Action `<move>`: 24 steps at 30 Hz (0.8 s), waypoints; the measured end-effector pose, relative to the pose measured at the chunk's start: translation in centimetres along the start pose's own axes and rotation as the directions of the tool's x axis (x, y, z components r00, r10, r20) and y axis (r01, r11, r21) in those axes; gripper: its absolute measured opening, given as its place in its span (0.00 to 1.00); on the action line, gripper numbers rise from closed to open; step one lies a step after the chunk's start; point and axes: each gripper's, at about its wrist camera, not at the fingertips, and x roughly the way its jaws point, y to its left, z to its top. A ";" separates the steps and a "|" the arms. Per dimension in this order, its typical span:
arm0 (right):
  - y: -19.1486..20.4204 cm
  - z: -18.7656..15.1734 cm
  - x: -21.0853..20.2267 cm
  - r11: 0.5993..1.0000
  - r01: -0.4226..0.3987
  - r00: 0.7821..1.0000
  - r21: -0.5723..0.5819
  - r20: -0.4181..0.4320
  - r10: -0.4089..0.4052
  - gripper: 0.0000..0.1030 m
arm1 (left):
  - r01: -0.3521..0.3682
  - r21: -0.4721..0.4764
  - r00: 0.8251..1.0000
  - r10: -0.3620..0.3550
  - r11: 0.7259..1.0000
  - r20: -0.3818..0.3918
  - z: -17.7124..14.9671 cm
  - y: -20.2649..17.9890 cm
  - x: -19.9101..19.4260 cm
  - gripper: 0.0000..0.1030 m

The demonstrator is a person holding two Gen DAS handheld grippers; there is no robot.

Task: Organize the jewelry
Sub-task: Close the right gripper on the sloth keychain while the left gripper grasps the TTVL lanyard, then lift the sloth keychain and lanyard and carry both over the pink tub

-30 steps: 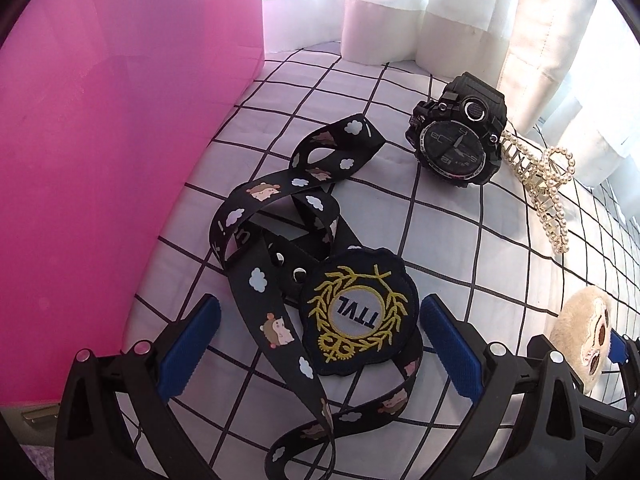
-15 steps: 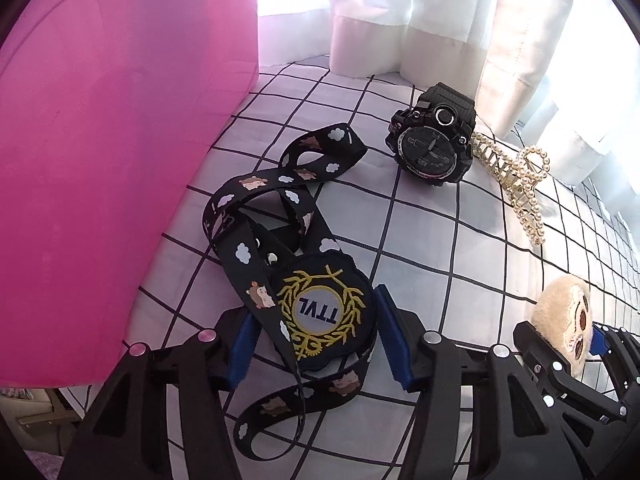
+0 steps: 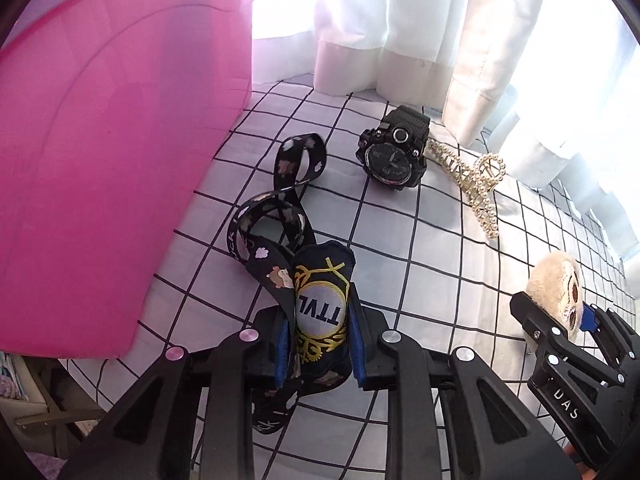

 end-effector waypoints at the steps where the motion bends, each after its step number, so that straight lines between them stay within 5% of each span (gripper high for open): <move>1: -0.1 0.1 -0.3 1.000 -0.001 1.000 0.000 0.005 0.001 0.52 | 0.004 0.001 1.000 -0.004 1.000 0.010 0.2 0.0 -0.5 0.23; 15: -0.2 3.4 -5.6 1.000 -0.012 0.992 0.010 0.125 0.011 0.52 | 0.067 0.003 0.984 -0.066 0.998 0.167 3.9 -0.6 -8.6 0.23; 24: 0.8 8.3 -12.5 1.000 -0.026 0.962 -0.015 0.271 0.029 0.52 | 0.102 0.017 0.952 -0.102 0.995 0.288 9.3 0.2 -15.8 0.23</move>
